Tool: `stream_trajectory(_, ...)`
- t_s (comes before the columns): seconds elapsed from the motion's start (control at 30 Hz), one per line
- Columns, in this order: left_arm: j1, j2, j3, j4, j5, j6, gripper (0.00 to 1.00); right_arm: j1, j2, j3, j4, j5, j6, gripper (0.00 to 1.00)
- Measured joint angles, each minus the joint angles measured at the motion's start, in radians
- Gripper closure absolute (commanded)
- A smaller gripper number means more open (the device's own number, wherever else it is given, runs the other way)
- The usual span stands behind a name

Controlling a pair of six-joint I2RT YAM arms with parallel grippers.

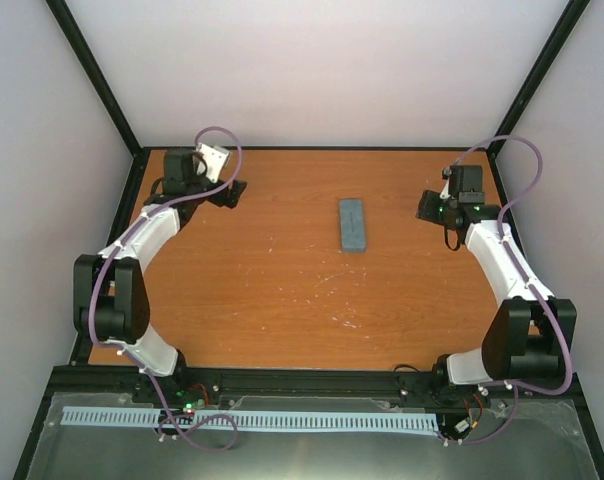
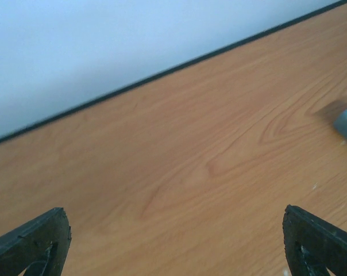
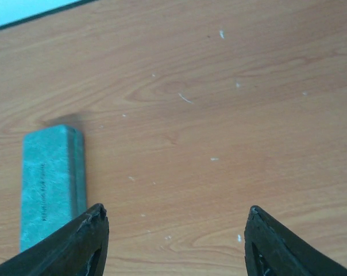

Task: Organize the sunglasses
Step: Reset both arms

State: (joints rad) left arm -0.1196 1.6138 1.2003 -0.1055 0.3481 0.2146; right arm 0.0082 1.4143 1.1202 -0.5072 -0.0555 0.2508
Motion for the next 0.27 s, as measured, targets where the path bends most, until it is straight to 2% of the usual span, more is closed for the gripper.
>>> stream_trajectory(0.27, 0.035, -0.011, -0.061, -0.022, -0.060, -0.004, 0.01, 0.000, -0.034, -0.048, -0.031, 0.044, -0.008, 0.38)
